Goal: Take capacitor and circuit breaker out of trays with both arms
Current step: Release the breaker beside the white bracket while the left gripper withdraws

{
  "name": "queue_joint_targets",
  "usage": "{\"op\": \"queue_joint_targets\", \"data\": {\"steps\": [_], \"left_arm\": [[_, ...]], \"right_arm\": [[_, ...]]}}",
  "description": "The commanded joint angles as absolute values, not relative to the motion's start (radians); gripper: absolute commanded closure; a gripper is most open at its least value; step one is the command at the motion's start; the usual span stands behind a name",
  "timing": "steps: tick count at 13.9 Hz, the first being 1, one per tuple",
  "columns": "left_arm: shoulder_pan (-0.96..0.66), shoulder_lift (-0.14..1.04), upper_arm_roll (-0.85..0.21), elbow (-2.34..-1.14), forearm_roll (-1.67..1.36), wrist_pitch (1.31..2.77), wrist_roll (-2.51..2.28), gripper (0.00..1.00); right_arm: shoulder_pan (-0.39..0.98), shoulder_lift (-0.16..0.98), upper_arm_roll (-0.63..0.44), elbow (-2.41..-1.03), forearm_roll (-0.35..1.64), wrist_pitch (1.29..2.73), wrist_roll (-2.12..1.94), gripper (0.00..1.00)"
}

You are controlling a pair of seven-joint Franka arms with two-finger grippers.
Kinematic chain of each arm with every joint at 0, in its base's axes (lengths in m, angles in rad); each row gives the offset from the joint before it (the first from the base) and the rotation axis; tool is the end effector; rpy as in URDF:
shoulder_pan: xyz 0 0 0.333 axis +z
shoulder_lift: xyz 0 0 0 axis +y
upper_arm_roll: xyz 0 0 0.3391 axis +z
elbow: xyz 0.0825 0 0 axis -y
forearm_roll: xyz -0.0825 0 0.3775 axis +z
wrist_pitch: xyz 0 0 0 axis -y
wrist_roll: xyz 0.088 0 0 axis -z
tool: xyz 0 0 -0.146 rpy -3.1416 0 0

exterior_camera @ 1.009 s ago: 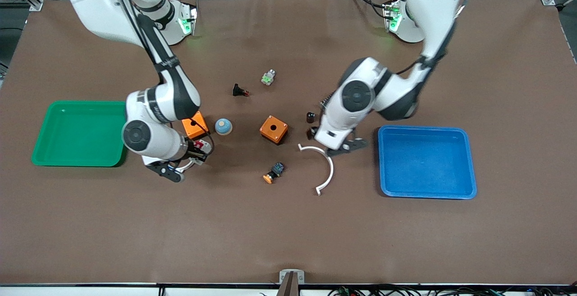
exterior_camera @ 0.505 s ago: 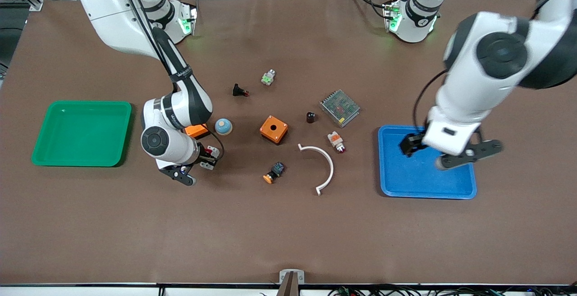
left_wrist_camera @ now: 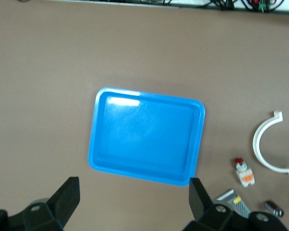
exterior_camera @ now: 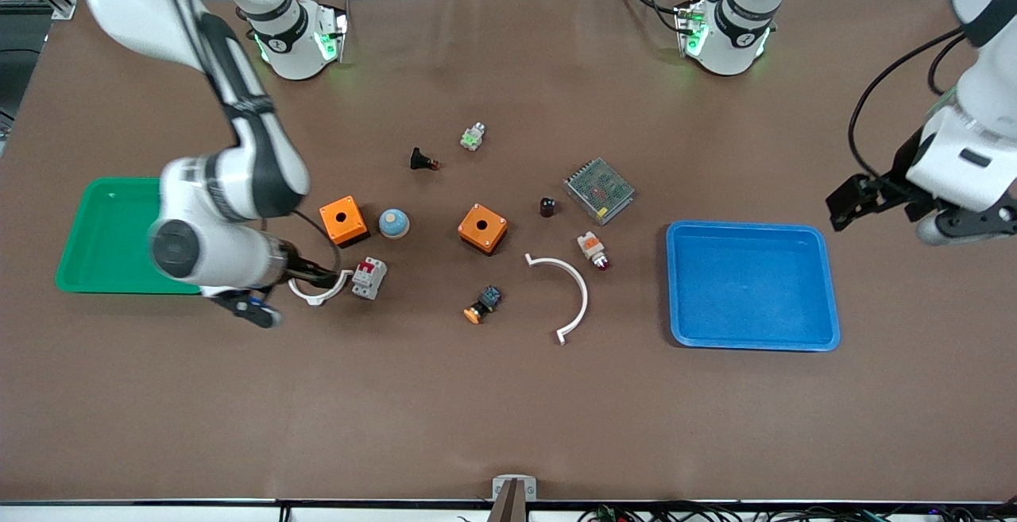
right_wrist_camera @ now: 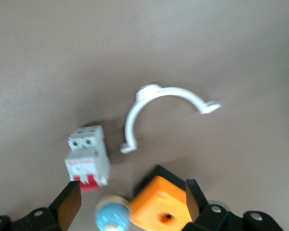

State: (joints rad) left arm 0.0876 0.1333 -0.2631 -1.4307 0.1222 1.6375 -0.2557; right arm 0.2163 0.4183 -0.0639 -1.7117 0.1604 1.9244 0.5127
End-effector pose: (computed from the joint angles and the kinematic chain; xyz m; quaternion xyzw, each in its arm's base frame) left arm 0.5966 -0.0775 0.6071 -0.9975 -0.0401 -0.0474 0.0345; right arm 0.6235 0.1161 0.3193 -0.9704 0.2112 0.1152 0.0224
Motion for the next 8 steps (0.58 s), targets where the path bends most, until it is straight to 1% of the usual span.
{"op": "queue_joint_targets", "data": {"steps": [1,3,4,7,8], "left_arm": [[0.037,0.005,-0.171,-1.541,0.086,1.605,-0.163,0.00],[-0.032,-0.064,-0.059,-1.629,0.005,1.605,-0.129,0.00],[-0.061,-0.078,-0.022,-1.650,-0.026,1.603,-0.129,0.00],[-0.081,-0.115,-0.031,-1.684,-0.020,1.605,-0.143,0.00],[-0.078,-0.129,-0.058,-1.689,-0.006,1.605,-0.147,0.00]], "right_arm": [[0.111,0.272,-0.049,-1.756,0.160,1.836,0.369,0.01],[0.066,0.183,-0.049,-1.756,0.124,1.789,0.292,0.01],[0.058,0.131,-0.049,-1.766,0.103,1.778,0.278,0.01],[0.072,-0.015,-0.041,-1.821,0.005,1.784,0.275,0.01],[0.075,-0.050,-0.040,-1.825,-0.017,1.783,0.269,0.01]]}}
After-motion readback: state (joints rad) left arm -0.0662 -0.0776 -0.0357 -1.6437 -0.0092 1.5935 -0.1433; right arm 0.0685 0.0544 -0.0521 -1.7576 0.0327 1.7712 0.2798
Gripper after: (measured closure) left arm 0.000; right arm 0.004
